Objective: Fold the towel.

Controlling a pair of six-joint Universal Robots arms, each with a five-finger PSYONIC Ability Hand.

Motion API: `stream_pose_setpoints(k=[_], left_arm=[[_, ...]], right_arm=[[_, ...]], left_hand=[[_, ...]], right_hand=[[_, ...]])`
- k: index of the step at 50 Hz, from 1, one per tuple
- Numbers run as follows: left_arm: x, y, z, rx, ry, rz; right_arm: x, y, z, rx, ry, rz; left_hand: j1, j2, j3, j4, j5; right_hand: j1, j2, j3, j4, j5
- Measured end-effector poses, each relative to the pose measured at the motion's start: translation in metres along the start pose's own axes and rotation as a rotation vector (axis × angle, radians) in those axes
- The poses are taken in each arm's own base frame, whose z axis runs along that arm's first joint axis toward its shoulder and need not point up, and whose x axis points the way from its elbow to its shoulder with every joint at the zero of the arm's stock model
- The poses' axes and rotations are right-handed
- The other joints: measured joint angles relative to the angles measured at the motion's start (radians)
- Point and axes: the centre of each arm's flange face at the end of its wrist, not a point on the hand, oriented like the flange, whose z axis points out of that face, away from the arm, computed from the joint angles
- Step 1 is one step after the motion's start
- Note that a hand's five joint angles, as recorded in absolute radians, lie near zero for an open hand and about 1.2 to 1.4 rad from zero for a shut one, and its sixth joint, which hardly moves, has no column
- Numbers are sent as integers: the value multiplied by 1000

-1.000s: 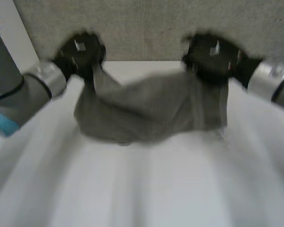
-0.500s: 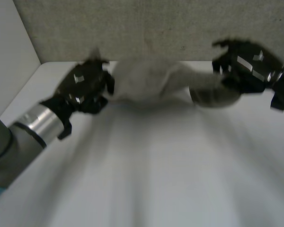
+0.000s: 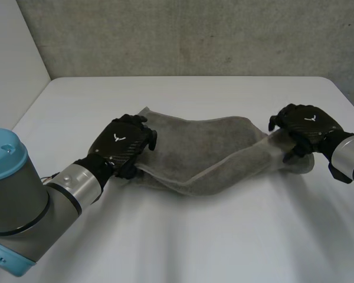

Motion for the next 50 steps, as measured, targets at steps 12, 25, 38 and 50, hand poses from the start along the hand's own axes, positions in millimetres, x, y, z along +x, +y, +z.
stream_pose_setpoints(k=[12, 25, 38, 50], left_arm=[[3, 15, -6, -59, 3, -14], [-13, 29, -15, -178, -30, -65], [-7, 39, -23, -246, -12, -95], [-7, 52, -31, -296, -5, -79]], right_arm=[[-16, 13, -7, -58, -12, 62], [-34, 31, -19, -116, -55, 123], [-79, 26, -5, -96, -236, 90], [-111, 44, 10, -265, -392, 59]], left_hand=[[-63, -73, 0, 0, -85], [-63, -73, 0, 0, -85], [-63, -73, 0, 0, -84], [-3, -10, 0, 0, 13]], right_hand=[[-222, -244, 0, 0, -205], [-222, -244, 0, 0, -205], [-222, -244, 0, 0, -205], [-151, -183, 0, 0, -111]])
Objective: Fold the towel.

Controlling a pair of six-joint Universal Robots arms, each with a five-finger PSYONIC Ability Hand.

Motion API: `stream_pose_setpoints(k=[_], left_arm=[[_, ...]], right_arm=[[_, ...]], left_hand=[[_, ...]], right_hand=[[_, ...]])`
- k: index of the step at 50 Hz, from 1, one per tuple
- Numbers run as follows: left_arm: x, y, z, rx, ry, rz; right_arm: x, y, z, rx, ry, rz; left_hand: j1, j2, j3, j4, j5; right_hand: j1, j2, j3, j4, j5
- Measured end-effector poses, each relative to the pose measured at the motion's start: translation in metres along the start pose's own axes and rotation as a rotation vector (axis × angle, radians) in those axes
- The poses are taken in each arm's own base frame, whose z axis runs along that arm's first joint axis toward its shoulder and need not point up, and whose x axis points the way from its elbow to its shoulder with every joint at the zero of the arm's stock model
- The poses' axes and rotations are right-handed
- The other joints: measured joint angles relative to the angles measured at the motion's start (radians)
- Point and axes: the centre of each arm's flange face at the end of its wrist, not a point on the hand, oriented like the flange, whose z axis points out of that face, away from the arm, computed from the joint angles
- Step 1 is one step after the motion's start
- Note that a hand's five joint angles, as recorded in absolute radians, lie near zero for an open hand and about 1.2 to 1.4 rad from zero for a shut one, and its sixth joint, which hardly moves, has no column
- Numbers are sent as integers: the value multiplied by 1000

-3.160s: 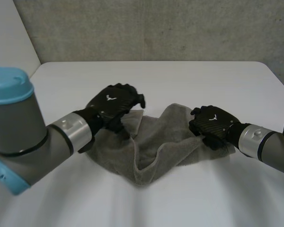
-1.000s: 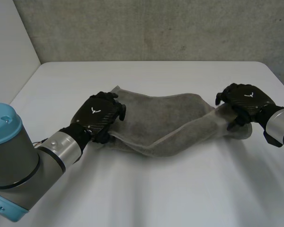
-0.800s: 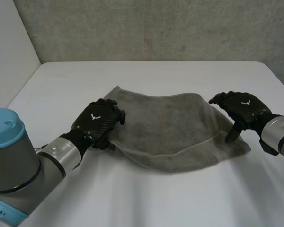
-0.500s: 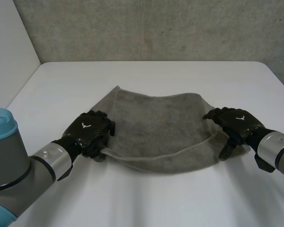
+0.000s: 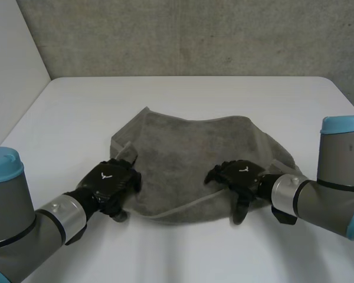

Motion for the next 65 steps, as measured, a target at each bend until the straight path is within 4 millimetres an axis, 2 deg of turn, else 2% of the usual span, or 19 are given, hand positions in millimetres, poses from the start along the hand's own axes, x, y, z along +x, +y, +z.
stream_pose_setpoints(k=[4, 8, 11, 14, 18, 22, 29, 35, 51, 54, 59, 62, 65], left_arm=[[-1, 0, 0, 0, -1, 7], [-2, -4, -1, 13, -3, 13], [-3, -6, -1, 22, -5, 16], [-4, -8, -1, 29, -8, 18], [-6, -9, -1, 29, -14, 16], [-9, -6, 0, 22, -23, 8], [-14, -1, 2, 5, -34, -6], [-19, 1, 5, 2, -43, -11], [-41, 4, 6, -2, -106, -15], [-42, 4, 6, 3, -112, -11], [-42, 3, 7, 10, -111, -7], [-40, 3, 6, 13, -105, -5], [-37, 2, 4, 17, -96, -3]], right_arm=[[0, 6, 6, -26, -11, -31], [-1, 9, 9, -30, -18, -52], [-1, 7, 8, -22, -17, -57], [0, 3, 2, -4, -8, -63], [0, -3, -8, 15, 5, -71], [-2, -2, -18, 27, 12, -72], [12, 9, -36, 26, 41, -36], [17, 19, -43, 9, 45, -13], [17, 24, -45, 19, 60, 8], [18, 24, -46, 25, 67, 16], [25, 20, -51, 45, 99, 30], [31, 17, -56, 61, 128, 35], [37, 15, -61, 77, 158, 38]], left_hand=[[59, 62, 0, 0, 55], [134, 144, 0, 0, 135], [134, 148, 0, 0, 139], [134, 149, 0, 0, 138], [134, 149, 0, 0, 139], [134, 149, 0, 0, 138], [134, 141, 0, 0, 137], [112, 114, 0, 0, 111], [82, 90, 0, 0, 77], [218, 228, 0, 0, 213], [579, 559, 0, 0, 577], [612, 586, 0, 0, 634], [613, 586, 0, 0, 636]], right_hand=[[20, 19, 0, 0, 24], [320, 313, 0, 0, 306], [472, 398, 0, 0, 549], [635, 572, 0, 0, 808], [929, 893, 0, 0, 969], [951, 925, 0, 0, 978], [941, 920, 0, 0, 932], [567, 580, 0, 0, 551], [559, 575, 0, 0, 537], [544, 560, 0, 0, 523], [267, 277, 0, 0, 227], [101, 104, 0, 0, 59], [64, 64, 0, 0, -2]])
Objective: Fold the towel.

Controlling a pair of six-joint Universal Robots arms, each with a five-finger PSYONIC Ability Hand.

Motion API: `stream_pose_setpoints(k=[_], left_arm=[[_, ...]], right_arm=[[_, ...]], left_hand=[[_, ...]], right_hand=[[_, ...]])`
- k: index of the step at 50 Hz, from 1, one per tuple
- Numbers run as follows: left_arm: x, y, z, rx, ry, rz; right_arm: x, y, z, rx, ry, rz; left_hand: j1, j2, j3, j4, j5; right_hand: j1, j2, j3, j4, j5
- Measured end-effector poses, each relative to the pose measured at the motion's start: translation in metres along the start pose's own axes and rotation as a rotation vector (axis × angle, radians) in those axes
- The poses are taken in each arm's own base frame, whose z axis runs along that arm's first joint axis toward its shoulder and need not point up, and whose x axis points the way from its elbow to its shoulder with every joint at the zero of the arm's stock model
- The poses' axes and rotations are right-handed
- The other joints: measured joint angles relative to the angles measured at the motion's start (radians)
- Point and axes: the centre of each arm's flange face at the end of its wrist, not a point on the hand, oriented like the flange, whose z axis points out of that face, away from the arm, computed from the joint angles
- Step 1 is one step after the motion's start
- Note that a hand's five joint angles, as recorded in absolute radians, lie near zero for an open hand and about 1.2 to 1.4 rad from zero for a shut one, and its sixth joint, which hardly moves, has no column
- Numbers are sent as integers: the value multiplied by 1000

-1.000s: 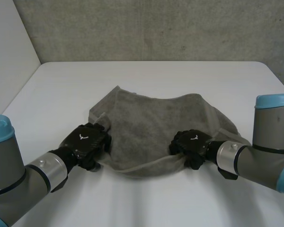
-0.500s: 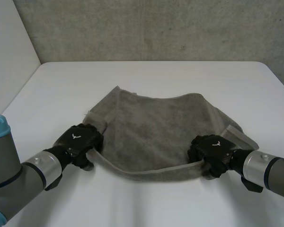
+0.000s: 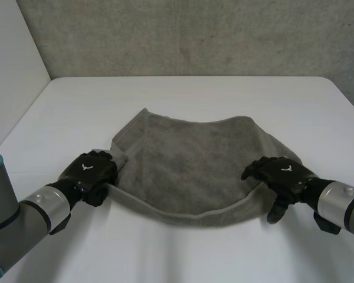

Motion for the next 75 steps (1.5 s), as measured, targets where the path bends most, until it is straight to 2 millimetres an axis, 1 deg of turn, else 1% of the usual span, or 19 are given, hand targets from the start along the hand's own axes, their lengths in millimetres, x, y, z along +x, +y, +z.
stream_pose_setpoints(k=[7, 13, 17, 24, 31, 38, 44, 48, 49, 51, 54, 57, 60, 63, 67, 69, 75], left_arm=[[7, -5, -9, 22, 26, 7], [9, -7, -14, 34, 33, 11], [10, -8, -16, 37, 33, 12], [9, -6, -17, 30, 31, 8], [11, -4, -18, 24, 36, 5], [12, -5, -20, 32, 35, 9], [10, -10, -21, 47, 26, 13], [7, -12, -22, 55, 16, 14], [7, -12, -22, 55, 15, 13], [4, -13, -21, 57, 9, 12], [1, -13, -20, 57, -1, 8], [-3, -12, -20, 53, -14, 2], [-7, -11, -19, 46, -26, -7], [-10, -10, -20, 35, -34, -16], [-12, -11, -23, 25, -40, -26], [-14, -12, -24, 23, -41, -31], [-13, -13, -26, 22, -27, -37]], right_arm=[[22, -6, -4, 27, 66, 2], [40, -12, -1, 45, 104, -15], [52, -13, 9, 47, 112, -25], [73, -17, 29, 53, 126, -74], [83, -17, 41, 33, 124, -129], [86, -13, 53, -13, 126, -171], [86, -10, 60, -55, 137, -219], [84, -11, 59, -71, 129, -229], [84, -11, 58, -73, 127, -228], [82, -13, 56, -76, 117, -222], [79, -20, 48, -65, 113, -213], [75, -33, 34, -35, 114, -208], [68, -46, 12, 14, 110, -199], [64, -51, -6, 51, 101, -188], [62, -49, -23, 73, 94, -172], [64, -44, -29, 77, 96, -162], [76, -32, -38, 67, 122, -143]], left_hand=[[0, 0, 0, 0, 0], [0, 0, 0, 0, 0], [0, 0, 0, 0, 0], [0, 0, 0, 0, 0], [0, 0, 0, 0, 0], [0, 0, 0, 0, 0], [0, 0, 0, 0, 0], [0, 0, 0, 0, 0], [0, 0, 0, 0, 0], [0, 0, 0, 0, 0], [0, 0, 0, 0, 0], [0, 0, 0, 0, 0], [0, 0, 0, 0, 0], [0, 0, 0, 0, 0], [0, 0, 0, 0, 0], [0, 0, 0, 0, 0], [0, 0, 0, 0, 0]], right_hand=[[0, 0, 0, 0, -3], [0, 0, 0, 0, -2], [1, 1, 0, 0, 17], [37, 35, 0, 0, 116], [105, 107, 0, 0, 173], [177, 175, 0, 0, 235], [328, 331, 0, 0, 381], [707, 716, 0, 0, 752], [763, 760, 0, 0, 808], [910, 902, 0, 0, 963], [921, 905, 0, 0, 978], [921, 905, 0, 0, 978], [921, 905, 0, 0, 978], [924, 905, 0, 0, 978], [924, 905, 0, 0, 978], [924, 905, 0, 0, 978], [924, 905, 0, 0, 978]])
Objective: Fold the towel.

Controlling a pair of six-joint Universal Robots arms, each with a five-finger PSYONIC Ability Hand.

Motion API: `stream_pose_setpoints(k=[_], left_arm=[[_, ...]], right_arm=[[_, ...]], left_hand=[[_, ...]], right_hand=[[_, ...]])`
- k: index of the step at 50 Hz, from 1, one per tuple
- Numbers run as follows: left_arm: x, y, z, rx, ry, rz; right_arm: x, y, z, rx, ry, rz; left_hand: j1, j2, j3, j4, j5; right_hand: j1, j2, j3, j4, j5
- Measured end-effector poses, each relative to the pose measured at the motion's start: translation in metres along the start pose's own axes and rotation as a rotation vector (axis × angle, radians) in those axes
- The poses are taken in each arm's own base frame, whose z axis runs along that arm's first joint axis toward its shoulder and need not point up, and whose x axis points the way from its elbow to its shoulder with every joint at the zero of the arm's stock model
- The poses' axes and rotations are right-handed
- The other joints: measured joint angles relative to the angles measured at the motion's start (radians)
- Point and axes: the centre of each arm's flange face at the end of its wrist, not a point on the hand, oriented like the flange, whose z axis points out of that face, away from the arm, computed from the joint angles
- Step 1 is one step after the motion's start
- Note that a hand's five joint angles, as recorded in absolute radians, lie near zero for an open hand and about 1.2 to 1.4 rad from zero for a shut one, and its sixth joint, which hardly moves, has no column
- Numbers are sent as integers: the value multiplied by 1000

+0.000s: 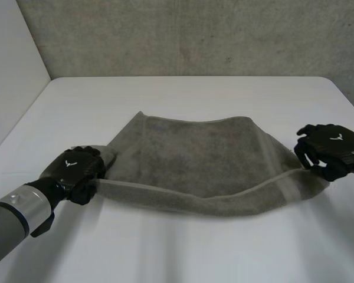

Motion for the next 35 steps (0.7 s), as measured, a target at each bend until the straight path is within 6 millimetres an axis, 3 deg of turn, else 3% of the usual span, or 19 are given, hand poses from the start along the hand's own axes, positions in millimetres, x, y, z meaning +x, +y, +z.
stream_pose_setpoints(k=[8, 11, 13, 17, 35], left_arm=[[9, 9, -2, -24, 44, -16], [11, 11, -2, -32, 50, -19], [11, 12, -2, -36, 52, -21], [10, 13, -1, -39, 50, -22], [5, 16, -1, -47, 32, -32]], right_arm=[[22, 26, -9, -50, 56, 30], [25, 35, -11, -64, 54, 42], [25, 40, -12, -72, 46, 53], [20, 46, -13, -81, 27, 73], [9, 46, -10, -26, 60, 199]], left_hand=[[-69, -46, 0, 0, -86], [-213, -187, 0, 0, -236], [-248, -221, 0, 0, -273], [-282, -254, 0, 0, -309], [-463, -430, 0, 0, -497]], right_hand=[[-5, -4, 0, 0, -6], [-180, -169, 0, 0, -173], [-399, -385, 0, 0, -397], [-625, -599, 0, 0, -646], [-642, -606, 0, 0, -676]])
